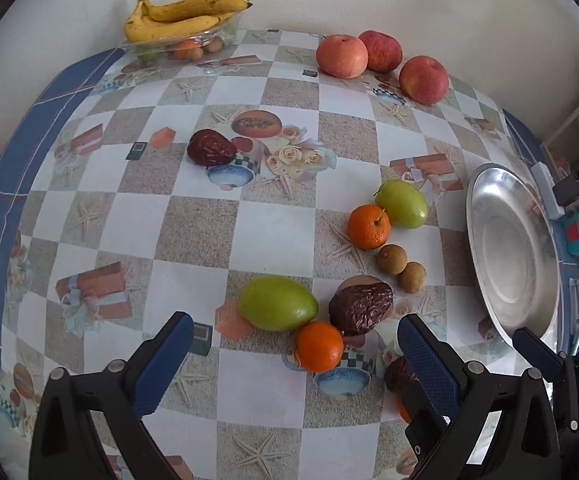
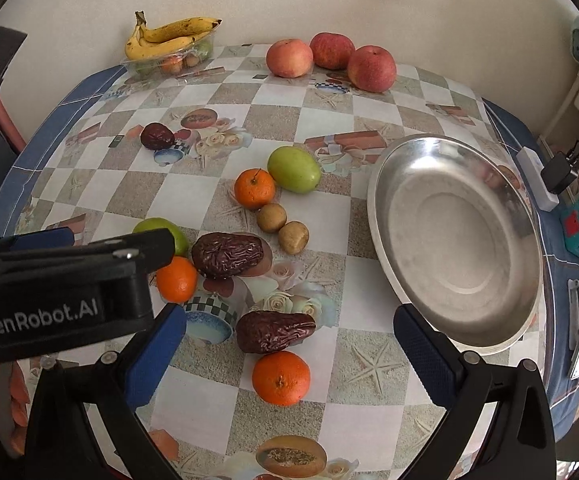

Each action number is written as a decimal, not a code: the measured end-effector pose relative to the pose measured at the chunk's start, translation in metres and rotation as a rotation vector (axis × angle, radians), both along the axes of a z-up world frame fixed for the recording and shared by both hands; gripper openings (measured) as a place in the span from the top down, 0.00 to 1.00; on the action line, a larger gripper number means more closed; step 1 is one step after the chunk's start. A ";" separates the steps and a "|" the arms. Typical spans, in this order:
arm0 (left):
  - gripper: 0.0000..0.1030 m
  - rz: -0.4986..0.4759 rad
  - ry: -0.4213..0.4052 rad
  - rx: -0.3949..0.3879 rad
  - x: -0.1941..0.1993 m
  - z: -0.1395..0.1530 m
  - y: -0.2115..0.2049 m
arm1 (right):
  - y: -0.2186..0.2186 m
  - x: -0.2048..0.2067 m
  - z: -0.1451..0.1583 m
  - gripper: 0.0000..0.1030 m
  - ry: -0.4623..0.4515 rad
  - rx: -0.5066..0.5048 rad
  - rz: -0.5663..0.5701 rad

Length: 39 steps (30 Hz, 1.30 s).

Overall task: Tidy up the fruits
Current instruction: 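Grasp an orange with the left tool while the right tool grasps another orange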

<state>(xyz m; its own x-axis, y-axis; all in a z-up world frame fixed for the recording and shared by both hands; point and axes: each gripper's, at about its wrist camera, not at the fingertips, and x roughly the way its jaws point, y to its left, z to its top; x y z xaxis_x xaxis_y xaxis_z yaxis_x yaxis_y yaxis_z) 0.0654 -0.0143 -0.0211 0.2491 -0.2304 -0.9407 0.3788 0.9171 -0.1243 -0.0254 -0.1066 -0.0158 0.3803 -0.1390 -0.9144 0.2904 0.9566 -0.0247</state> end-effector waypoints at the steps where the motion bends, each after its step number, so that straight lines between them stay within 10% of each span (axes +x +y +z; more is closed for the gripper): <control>1: 0.00 -0.001 0.016 -0.006 0.002 -0.002 0.000 | -0.002 0.002 -0.001 0.00 0.000 0.005 -0.001; 12: 0.01 0.062 0.255 -0.054 -0.006 -0.049 0.018 | -0.012 -0.004 -0.033 0.00 0.135 0.060 -0.025; 39: 0.24 0.065 0.200 -0.072 -0.002 -0.042 0.014 | 0.000 -0.018 -0.049 0.11 0.200 0.125 0.009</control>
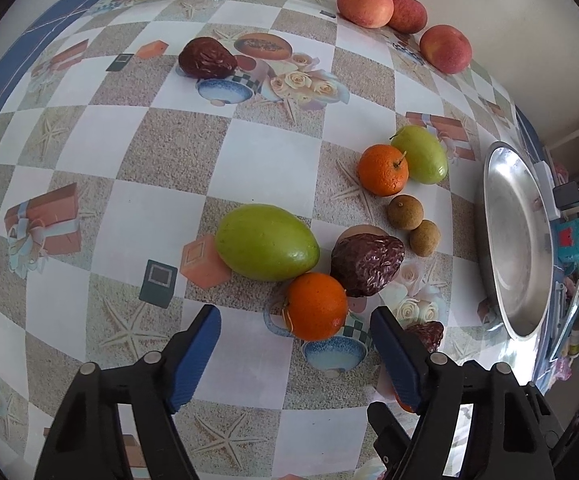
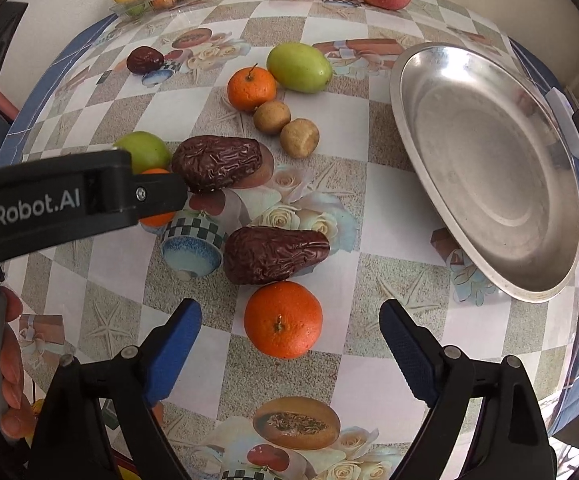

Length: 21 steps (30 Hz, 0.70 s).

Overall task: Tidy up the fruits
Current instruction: 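Grasp an orange with the left tool while the right tool grasps another orange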

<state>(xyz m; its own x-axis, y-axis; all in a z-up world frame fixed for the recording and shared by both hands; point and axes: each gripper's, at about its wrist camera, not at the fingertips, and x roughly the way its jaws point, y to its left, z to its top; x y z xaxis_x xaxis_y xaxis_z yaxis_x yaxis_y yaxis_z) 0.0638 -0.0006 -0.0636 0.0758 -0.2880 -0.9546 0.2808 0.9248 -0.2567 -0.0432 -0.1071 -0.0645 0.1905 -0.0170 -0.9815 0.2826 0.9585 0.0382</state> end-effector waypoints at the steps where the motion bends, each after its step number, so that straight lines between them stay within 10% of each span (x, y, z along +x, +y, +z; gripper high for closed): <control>1: 0.24 0.001 0.002 0.000 0.000 -0.001 -0.001 | 0.001 0.000 -0.001 0.11 0.002 -0.001 0.003; 13: 0.24 0.000 0.006 0.008 0.001 -0.003 0.001 | 0.007 0.008 0.006 0.12 -0.028 0.010 0.002; 17: 0.27 -0.008 -0.004 0.009 0.001 -0.002 0.000 | 0.005 0.007 0.007 0.35 -0.025 0.028 -0.009; 21: 0.50 -0.022 0.003 0.001 0.000 -0.002 -0.003 | 0.005 0.007 0.001 0.44 -0.011 0.053 0.003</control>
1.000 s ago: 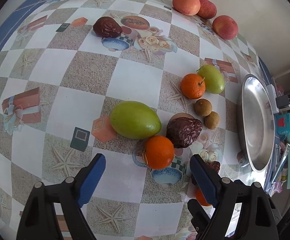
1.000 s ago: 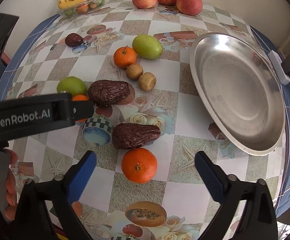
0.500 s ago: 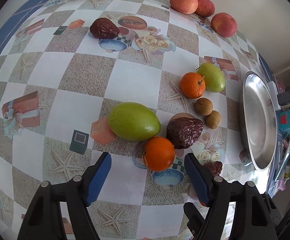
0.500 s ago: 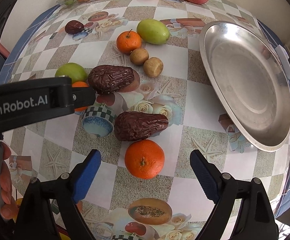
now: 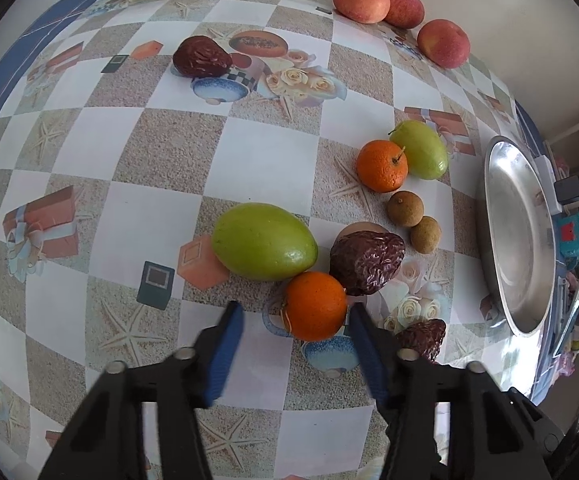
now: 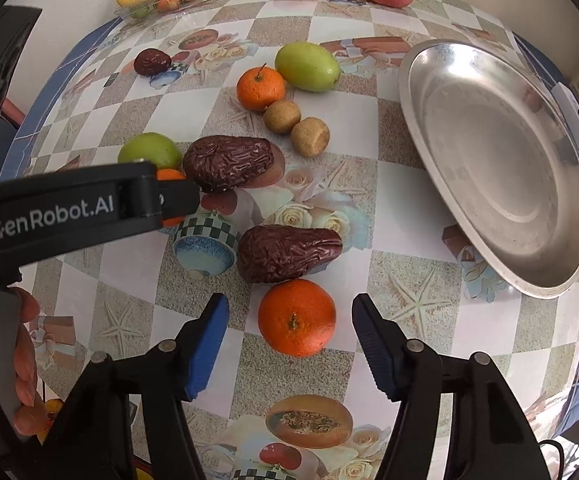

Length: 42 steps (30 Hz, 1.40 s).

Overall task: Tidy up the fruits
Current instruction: 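Grasp an orange with the left tool while the right tool grasps another orange, then carry both oranges into the steel bowl and open both tools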

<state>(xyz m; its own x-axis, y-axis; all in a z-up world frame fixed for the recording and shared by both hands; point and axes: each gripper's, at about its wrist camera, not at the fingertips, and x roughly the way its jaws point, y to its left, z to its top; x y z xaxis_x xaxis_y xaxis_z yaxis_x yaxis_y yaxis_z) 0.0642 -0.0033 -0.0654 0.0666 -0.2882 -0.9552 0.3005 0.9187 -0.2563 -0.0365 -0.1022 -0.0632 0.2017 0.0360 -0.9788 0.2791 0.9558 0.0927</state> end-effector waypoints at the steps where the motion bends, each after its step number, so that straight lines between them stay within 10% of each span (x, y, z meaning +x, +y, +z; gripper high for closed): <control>1: 0.57 -0.001 0.005 -0.010 0.000 0.001 0.000 | 0.001 0.000 -0.002 0.46 0.006 0.000 0.003; 7: 0.66 -0.027 -0.009 -0.019 -0.004 0.004 -0.006 | -0.002 -0.003 -0.001 0.60 0.006 -0.006 -0.017; 24: 0.67 0.016 -0.104 -0.139 -0.009 0.042 0.006 | -0.012 -0.010 0.044 0.61 -0.160 0.035 -0.045; 42: 0.67 -0.159 -0.143 -0.157 -0.010 0.050 -0.097 | -0.128 -0.014 0.046 0.61 -0.148 -0.127 -0.453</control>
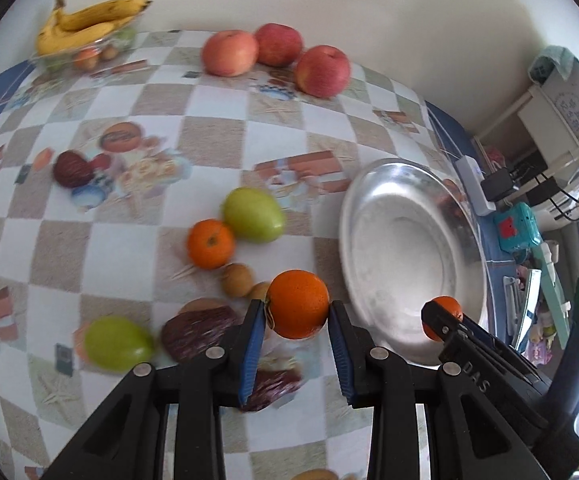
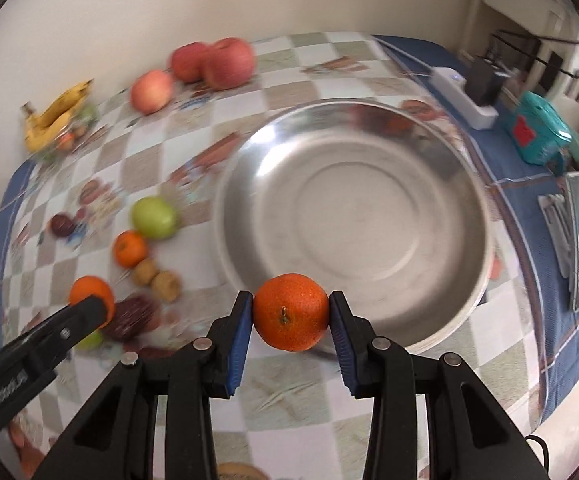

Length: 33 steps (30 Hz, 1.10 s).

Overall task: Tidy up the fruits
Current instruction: 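Carry both oranges into the steel bowl and open both tools, then withdraw both tools from the bowl back toward the remaining fruit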

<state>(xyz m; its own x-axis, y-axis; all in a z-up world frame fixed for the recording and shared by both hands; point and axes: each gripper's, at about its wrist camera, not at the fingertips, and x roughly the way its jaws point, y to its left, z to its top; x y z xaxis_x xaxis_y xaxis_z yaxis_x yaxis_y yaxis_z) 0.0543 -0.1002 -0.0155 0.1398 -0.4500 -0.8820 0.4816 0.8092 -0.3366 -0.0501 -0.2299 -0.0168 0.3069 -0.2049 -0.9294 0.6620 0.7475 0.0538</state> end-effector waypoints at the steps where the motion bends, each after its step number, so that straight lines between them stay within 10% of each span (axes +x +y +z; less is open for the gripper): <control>1: 0.67 -0.019 -0.013 0.003 -0.001 0.000 -0.010 | -0.009 -0.002 -0.002 0.61 0.006 -0.004 -0.031; 13: 0.66 -0.138 -0.088 0.024 -0.005 -0.011 -0.098 | -0.080 -0.005 -0.015 0.61 -0.022 0.022 -0.211; 24: 0.64 -0.155 -0.055 0.018 -0.008 -0.018 -0.099 | -0.097 -0.009 -0.013 0.48 -0.020 -0.017 -0.231; 33: 0.18 -0.049 -0.055 0.057 0.002 -0.017 -0.062 | -0.083 -0.010 -0.001 0.22 -0.026 -0.069 -0.166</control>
<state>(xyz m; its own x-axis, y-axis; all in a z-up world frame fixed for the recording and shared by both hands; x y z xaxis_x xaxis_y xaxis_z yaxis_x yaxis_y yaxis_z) 0.0566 -0.1619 -0.0322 0.1677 -0.4067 -0.8980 0.5375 0.8013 -0.2625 -0.0603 -0.3132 -0.0174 0.2871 -0.3182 -0.9035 0.7760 0.6303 0.0246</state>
